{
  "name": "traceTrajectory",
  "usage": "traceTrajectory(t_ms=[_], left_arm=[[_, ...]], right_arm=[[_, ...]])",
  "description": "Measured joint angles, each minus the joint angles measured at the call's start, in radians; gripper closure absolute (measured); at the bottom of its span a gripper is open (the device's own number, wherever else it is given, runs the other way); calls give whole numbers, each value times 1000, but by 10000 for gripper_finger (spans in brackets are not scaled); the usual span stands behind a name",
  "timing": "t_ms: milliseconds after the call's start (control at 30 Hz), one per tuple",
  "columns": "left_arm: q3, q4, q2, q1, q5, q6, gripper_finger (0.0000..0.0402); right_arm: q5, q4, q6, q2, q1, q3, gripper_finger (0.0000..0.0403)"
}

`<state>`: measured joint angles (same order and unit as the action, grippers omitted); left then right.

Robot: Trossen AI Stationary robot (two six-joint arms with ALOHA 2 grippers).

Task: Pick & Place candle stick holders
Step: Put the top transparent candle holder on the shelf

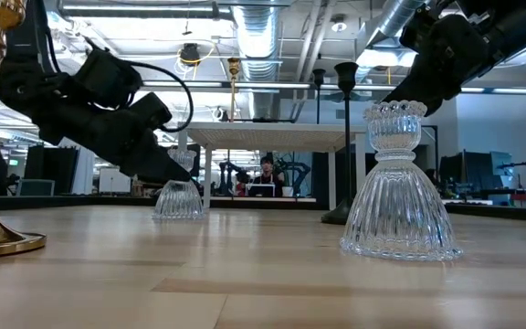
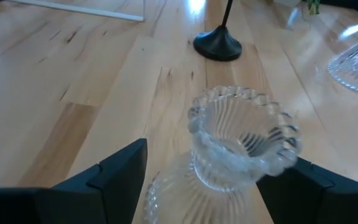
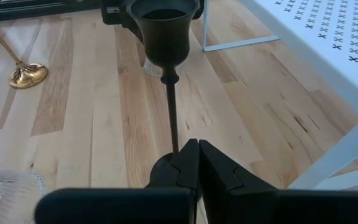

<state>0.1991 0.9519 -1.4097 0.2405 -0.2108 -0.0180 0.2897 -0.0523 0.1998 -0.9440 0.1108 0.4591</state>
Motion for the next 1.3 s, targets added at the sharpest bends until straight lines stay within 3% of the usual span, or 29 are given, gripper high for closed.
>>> traceTrajectory(t_ms=[367,867,1300], left_arm=[[32,1,-71,0,-2,1,124],[32,7,-71,0,0,1,127],[32,26,-69,0,0,1,202]], right_arm=[[0,0,0,0,0,0,403],[0,0,0,0,0,0,403],[0,0,0,0,0,0,403]])
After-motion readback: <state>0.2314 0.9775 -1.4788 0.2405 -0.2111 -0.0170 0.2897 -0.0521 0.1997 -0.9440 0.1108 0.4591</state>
